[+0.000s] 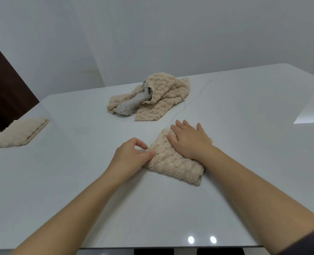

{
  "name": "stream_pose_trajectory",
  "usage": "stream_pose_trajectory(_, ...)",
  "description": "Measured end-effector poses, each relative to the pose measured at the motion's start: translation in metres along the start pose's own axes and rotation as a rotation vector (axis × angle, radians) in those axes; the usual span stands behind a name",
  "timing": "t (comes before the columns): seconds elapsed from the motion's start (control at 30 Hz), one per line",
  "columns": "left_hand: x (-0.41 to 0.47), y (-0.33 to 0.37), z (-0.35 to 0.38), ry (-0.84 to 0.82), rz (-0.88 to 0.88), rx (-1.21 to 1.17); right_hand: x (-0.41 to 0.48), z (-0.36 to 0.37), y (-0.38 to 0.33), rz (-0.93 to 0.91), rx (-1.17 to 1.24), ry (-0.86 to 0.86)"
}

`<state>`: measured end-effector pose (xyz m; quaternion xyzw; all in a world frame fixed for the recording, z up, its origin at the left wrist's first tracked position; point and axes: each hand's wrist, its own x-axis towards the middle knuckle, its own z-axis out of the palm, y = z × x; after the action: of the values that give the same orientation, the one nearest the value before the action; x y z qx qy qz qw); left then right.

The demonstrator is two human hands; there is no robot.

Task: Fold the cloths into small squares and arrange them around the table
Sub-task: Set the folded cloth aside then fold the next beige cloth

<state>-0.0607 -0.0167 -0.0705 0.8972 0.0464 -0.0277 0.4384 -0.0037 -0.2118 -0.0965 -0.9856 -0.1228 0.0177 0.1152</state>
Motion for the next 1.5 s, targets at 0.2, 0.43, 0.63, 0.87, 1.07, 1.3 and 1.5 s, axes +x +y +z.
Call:
stream_pose_trajectory(0.2, -0.013, 0.003, 0.009, 0.108, 0.101, 0.298, 0.0, 0.0, 0.0, -0.007, 0.004, 0.008)
stream_pose_trajectory(0.43, 0.008, 0.033, 0.021, 0.141, 0.11, 0.593, 0.003, 0.001, 0.002, -0.009, 0.055, 0.034)
stream_pose_trajectory(0.63, 0.017, 0.046, 0.043, 0.179, 0.027, 0.813, 0.001, 0.002, 0.0, 0.007, 0.053, 0.093)
stream_pose_trajectory(0.87, 0.027, 0.032, 0.029, 0.101, -0.031, 0.744, 0.007, 0.003, -0.01, -0.035, 0.055, 0.119)
stream_pose_trajectory(1.07, 0.019, 0.006, 0.014, 0.354, 0.034, 0.749, 0.035, 0.006, -0.04, -0.127, 0.085, 0.113)
stream_pose_trajectory(1.3, 0.019, -0.014, -0.006, 0.422, 0.105, 0.838, 0.046, 0.006, -0.06, -0.308, 0.21, 0.141)
stream_pose_trajectory(1.5, 0.031, -0.017, 0.003, -0.051, 0.31, 0.702, 0.025, -0.016, -0.036, -0.1, 0.613, 0.268)
